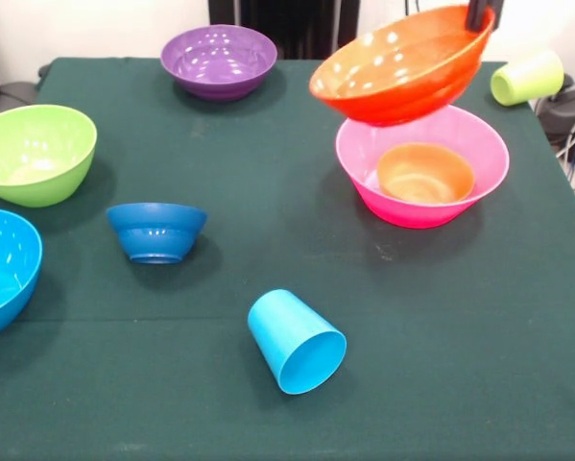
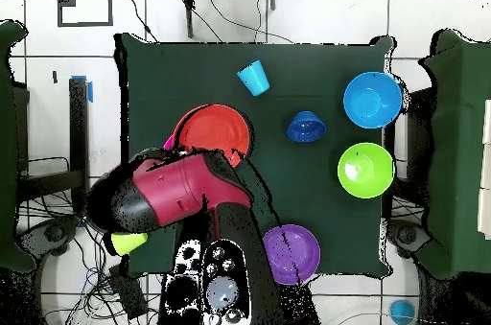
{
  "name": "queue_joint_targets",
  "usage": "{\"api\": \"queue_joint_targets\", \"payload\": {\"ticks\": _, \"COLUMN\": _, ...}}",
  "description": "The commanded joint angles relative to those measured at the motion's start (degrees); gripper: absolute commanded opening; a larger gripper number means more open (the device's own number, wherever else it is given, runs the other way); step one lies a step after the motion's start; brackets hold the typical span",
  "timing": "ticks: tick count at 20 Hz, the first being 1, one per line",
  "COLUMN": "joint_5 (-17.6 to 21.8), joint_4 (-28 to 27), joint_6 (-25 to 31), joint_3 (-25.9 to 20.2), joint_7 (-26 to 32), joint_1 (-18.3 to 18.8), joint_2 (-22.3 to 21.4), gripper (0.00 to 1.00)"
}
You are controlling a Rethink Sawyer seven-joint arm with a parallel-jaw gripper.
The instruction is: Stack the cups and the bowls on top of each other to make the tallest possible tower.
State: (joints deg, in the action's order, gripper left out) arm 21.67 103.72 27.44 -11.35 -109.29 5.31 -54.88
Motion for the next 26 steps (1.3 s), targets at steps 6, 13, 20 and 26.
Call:
{"api": "queue_joint_targets", "payload": {"ticks": 6, "joint_5": 3.27, "joint_4": -1.45, "joint_6": -1.85, "joint_3": -0.83, "joint_7": -2.92, "joint_1": -1.74, "joint_2": 6.26, "gripper": 0.0}}
{"api": "queue_joint_targets", "payload": {"ticks": 13, "joint_5": 2.43, "joint_4": -1.89, "joint_6": -0.57, "joint_3": 0.44, "joint_7": -4.59, "joint_1": -4.44, "joint_2": 5.3, "gripper": 0.0}}
{"api": "queue_joint_targets", "payload": {"ticks": 20, "joint_5": 1.8, "joint_4": -1.03, "joint_6": -4.32, "joint_3": 3.28, "joint_7": -9.01, "joint_1": -8.88, "joint_2": 6.88, "gripper": 0.0}}
{"api": "queue_joint_targets", "payload": {"ticks": 26, "joint_5": 1.61, "joint_4": -2.69, "joint_6": -5.36, "joint_3": 2.99, "joint_7": -6.07, "joint_1": -7.43, "joint_2": 9.35, "gripper": 0.0}}
